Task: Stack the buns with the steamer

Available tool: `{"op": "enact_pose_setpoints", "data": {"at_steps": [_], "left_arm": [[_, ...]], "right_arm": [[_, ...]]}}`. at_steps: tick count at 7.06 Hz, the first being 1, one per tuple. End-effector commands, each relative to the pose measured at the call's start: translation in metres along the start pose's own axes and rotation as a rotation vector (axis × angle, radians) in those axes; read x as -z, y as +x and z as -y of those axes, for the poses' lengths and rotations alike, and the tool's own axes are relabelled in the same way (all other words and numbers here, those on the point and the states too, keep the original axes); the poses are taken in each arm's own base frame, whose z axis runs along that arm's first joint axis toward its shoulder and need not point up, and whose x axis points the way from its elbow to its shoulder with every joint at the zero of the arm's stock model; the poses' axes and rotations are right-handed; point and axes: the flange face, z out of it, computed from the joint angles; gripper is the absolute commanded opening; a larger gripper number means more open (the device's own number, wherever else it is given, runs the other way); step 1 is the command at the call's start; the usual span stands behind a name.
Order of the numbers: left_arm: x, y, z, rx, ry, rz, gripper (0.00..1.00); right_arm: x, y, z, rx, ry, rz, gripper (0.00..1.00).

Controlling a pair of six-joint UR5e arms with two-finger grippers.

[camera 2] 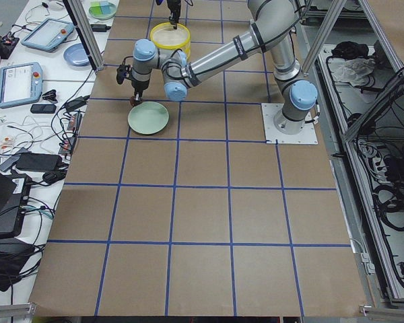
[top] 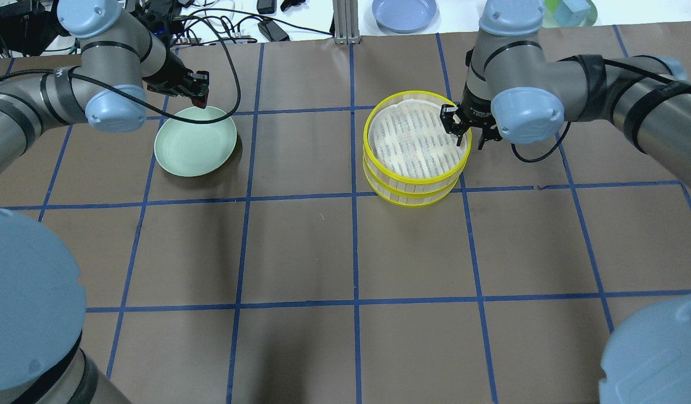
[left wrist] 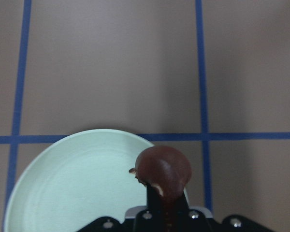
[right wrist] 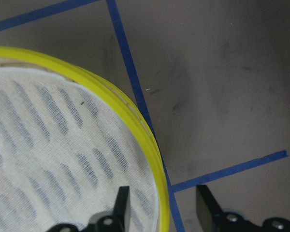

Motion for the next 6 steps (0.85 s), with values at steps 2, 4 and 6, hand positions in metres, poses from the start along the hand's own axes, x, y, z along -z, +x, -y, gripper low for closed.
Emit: {"op": "enact_pose_setpoints", "data": {"at_steps": [2,4,6], "left_arm": [[0.045,0.153,-0.033,0.157,0.018,-0.154,0.00],[0.037,0.238,-0.073,0.307,-0.052,-0.192,0.00],[0.031,0.278,-0.093,0.430,-0.132,-0.305,0.00]], "right_arm": [[0.145,0.015,-0.064,0.060,0.005,0.150,1.00],[0.203,0.045,-0.105,0.143,0.007,0.045,1.00],[0.209,0.055,-0.100,0.233,0.022,0.013,1.00]]}}
